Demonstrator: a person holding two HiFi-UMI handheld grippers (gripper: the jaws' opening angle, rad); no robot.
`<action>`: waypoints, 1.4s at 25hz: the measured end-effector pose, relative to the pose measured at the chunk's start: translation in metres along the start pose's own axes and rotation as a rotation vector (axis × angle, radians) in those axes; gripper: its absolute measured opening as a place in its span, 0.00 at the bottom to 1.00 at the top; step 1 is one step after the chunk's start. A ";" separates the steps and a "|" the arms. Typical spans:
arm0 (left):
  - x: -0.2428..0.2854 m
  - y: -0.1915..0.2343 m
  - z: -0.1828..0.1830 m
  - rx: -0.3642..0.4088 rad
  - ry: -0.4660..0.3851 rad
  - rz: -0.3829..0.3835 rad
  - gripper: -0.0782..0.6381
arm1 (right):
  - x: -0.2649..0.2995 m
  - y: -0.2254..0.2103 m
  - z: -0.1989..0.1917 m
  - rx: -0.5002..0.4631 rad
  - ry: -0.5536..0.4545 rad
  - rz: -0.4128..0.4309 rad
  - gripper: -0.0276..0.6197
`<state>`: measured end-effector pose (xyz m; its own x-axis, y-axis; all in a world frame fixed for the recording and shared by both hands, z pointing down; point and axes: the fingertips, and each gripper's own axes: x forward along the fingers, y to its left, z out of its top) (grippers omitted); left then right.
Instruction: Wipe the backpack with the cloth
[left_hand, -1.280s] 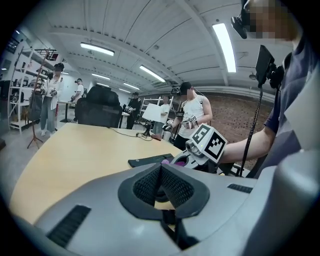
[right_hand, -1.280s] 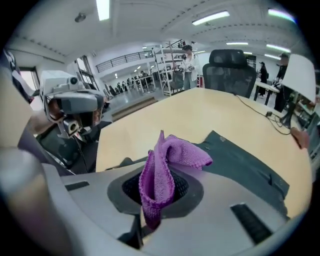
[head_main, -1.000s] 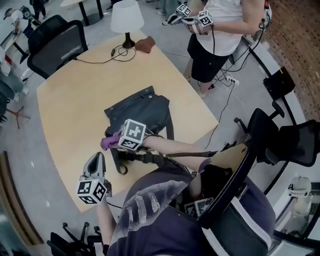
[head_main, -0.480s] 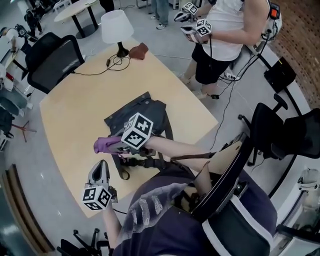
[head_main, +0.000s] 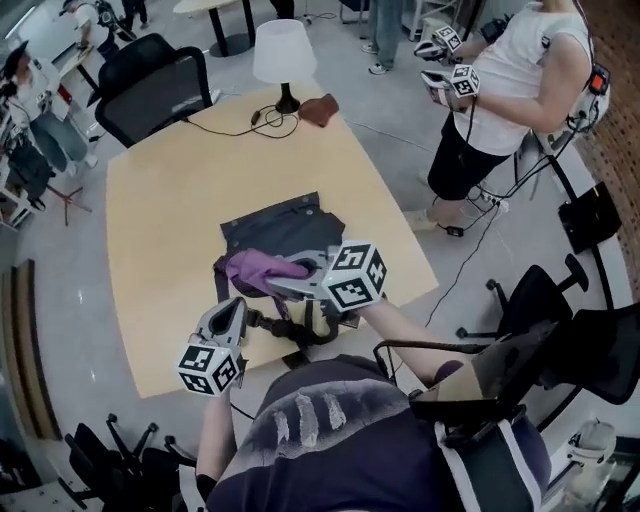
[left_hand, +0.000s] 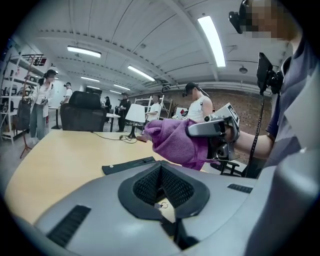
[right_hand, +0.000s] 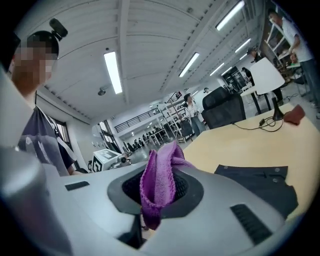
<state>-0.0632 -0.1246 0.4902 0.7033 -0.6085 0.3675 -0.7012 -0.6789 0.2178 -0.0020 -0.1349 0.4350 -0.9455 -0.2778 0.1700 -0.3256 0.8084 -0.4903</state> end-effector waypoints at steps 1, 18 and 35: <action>0.002 -0.008 0.002 0.004 -0.009 -0.002 0.12 | -0.012 0.004 0.003 -0.007 -0.021 -0.003 0.09; -0.034 -0.134 -0.023 0.007 -0.043 0.089 0.12 | -0.126 0.094 -0.043 -0.102 -0.082 0.071 0.09; -0.168 -0.157 -0.057 -0.041 -0.150 0.078 0.12 | -0.113 0.216 -0.070 -0.180 -0.130 -0.006 0.09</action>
<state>-0.0779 0.1076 0.4453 0.6539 -0.7155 0.2460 -0.7565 -0.6117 0.2314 0.0340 0.1075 0.3694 -0.9395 -0.3382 0.0548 -0.3369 0.8830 -0.3269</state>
